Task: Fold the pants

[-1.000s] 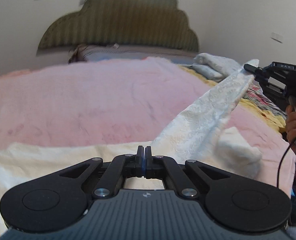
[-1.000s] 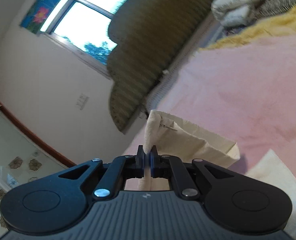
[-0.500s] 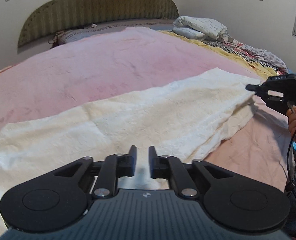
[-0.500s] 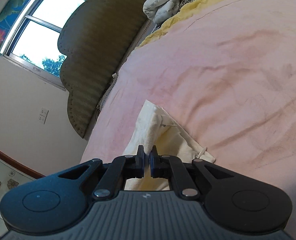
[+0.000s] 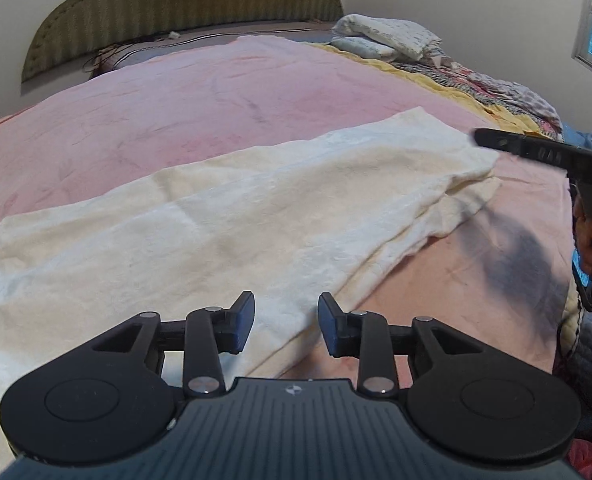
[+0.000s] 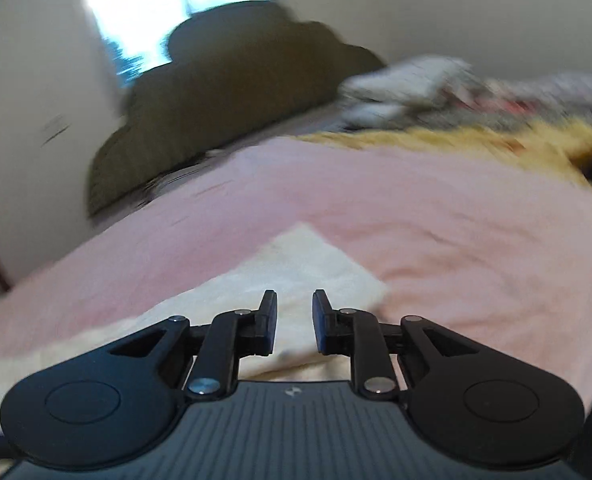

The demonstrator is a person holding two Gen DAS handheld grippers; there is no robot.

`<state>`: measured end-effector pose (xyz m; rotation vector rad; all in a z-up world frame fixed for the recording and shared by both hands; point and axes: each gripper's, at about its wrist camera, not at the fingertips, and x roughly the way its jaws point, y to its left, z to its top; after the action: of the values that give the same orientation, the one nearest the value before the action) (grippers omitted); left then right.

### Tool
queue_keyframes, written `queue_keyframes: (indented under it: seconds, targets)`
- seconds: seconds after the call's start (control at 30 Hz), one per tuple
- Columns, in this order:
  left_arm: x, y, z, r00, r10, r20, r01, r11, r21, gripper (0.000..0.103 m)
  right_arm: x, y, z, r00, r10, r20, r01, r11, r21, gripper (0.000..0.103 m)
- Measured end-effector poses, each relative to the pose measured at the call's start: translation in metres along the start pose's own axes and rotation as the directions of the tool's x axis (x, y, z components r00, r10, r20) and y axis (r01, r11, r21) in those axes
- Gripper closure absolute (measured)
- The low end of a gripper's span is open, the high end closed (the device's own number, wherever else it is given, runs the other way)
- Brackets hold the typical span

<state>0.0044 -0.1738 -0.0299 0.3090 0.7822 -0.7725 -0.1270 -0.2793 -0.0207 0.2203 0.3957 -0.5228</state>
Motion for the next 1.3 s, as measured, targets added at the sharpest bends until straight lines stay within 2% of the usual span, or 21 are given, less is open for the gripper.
queue_keyframes:
  seconds: [0.07,0.13,0.2,0.27,0.33,0.4,0.5,0.53,0.57,0.6,0.67,0.7,0.73,0.8,0.83,0.87,0.9,0.97,1.0,1.07,1.3]
  targets:
    - [0.003,-0.007,0.000,1.000,0.000,0.002,0.000,1.000,0.014,0.058,0.000,0.046,-0.003,0.994,0.107,-0.031,-0.111,0.963,-0.247,0.079]
    - [0.008,-0.015,-0.002,1.000,0.000,-0.011,0.000,0.999,0.045,0.055,0.003,0.084,-0.013,0.983,0.165,-0.086,-0.186,0.879,-0.439,0.079]
    - [0.014,-0.023,-0.006,0.999,0.018,-0.036,-0.015,0.996,0.093,0.053,0.008,0.106,-0.023,0.969,0.198,-0.150,-0.248,0.801,-0.544,0.079]
    - [0.018,-0.026,-0.009,0.998,0.056,-0.039,-0.051,0.992,0.117,0.053,0.013,0.115,-0.036,0.959,0.191,-0.210,-0.281,0.747,-0.603,0.079]
    - [0.014,-0.025,-0.007,0.999,0.046,-0.015,-0.045,0.994,0.098,0.053,0.020,0.120,-0.050,0.960,0.130,-0.247,-0.266,0.695,-0.668,0.079]
    - [0.005,-0.022,-0.003,0.999,0.021,0.036,-0.024,0.997,0.073,0.053,0.016,0.123,-0.059,0.972,0.107,-0.208,-0.226,0.660,-0.716,0.079]
    - [-0.001,-0.018,0.005,0.997,0.010,0.080,-0.013,0.999,0.039,0.044,0.014,0.126,-0.059,0.975,0.114,-0.190,-0.217,0.654,-0.725,0.076]
    - [0.001,-0.016,0.006,0.997,-0.001,0.077,-0.002,1.000,0.031,0.041,0.018,0.129,-0.057,0.976,0.116,-0.184,-0.215,0.649,-0.730,0.073]
    - [0.004,-0.017,0.008,0.998,-0.003,0.068,0.001,1.000,0.024,0.041,0.020,0.131,-0.059,0.979,0.106,-0.172,-0.200,0.633,-0.748,0.062]
    - [0.008,-0.019,0.009,0.999,0.000,0.054,-0.002,1.000,0.028,0.041,0.025,0.137,-0.062,0.986,0.088,-0.141,-0.165,0.597,-0.785,0.051]
    - [0.016,-0.025,0.008,0.999,0.020,0.034,-0.022,0.998,0.056,0.041,0.029,0.144,-0.069,0.991,0.089,-0.098,-0.131,0.533,-0.836,0.049]
    - [0.020,-0.028,0.008,0.999,0.029,0.027,-0.031,0.997,0.072,0.041,0.030,0.146,-0.070,0.990,0.101,-0.099,-0.137,0.524,-0.840,0.050]
    - [0.022,-0.031,0.007,0.999,0.038,0.029,-0.040,0.995,0.086,0.042,0.034,0.147,-0.069,0.988,0.109,-0.112,-0.153,0.534,-0.832,0.053]
    - [0.026,-0.036,0.005,0.997,0.064,0.044,-0.069,0.990,0.121,0.042,0.039,0.147,-0.064,0.981,0.123,-0.153,-0.196,0.563,-0.803,0.084]
    - [0.027,-0.039,0.004,0.995,0.080,0.053,-0.086,0.986,0.144,0.043,0.039,0.146,-0.061,0.976,0.136,-0.169,-0.217,0.584,-0.783,0.088]
    - [0.028,-0.042,0.004,0.994,0.092,0.066,-0.102,0.981,0.165,0.050,0.038,0.144,-0.057,0.973,0.150,-0.173,-0.229,0.607,-0.761,0.090]
    - [0.030,-0.044,0.003,0.992,0.101,0.076,-0.113,0.976,0.184,0.053,0.037,0.141,-0.052,0.968,0.164,-0.189,-0.250,0.637,-0.729,0.091]
    - [0.034,-0.046,0.001,0.989,0.121,0.079,-0.135,0.969,0.207,0.071,0.036,0.134,-0.045,0.961,0.193,-0.197,-0.276,0.678,-0.681,0.092]
    - [0.036,-0.046,0.000,0.988,0.128,0.082,-0.143,0.967,0.210,0.074,0.035,0.131,-0.041,0.957,0.209,-0.200,-0.290,0.697,-0.656,0.092]
    - [0.036,-0.047,-0.003,0.985,0.140,0.096,-0.158,0.965,0.210,0.092,0.034,0.126,-0.037,0.948,0.232,-0.219,-0.319,0.720,-0.616,0.092]
    - [0.018,-0.051,-0.015,0.994,0.077,0.071,-0.093,0.964,0.251,0.095,0.019,0.121,-0.048,0.921,0.249,-0.300,-0.385,0.691,-0.611,0.094]
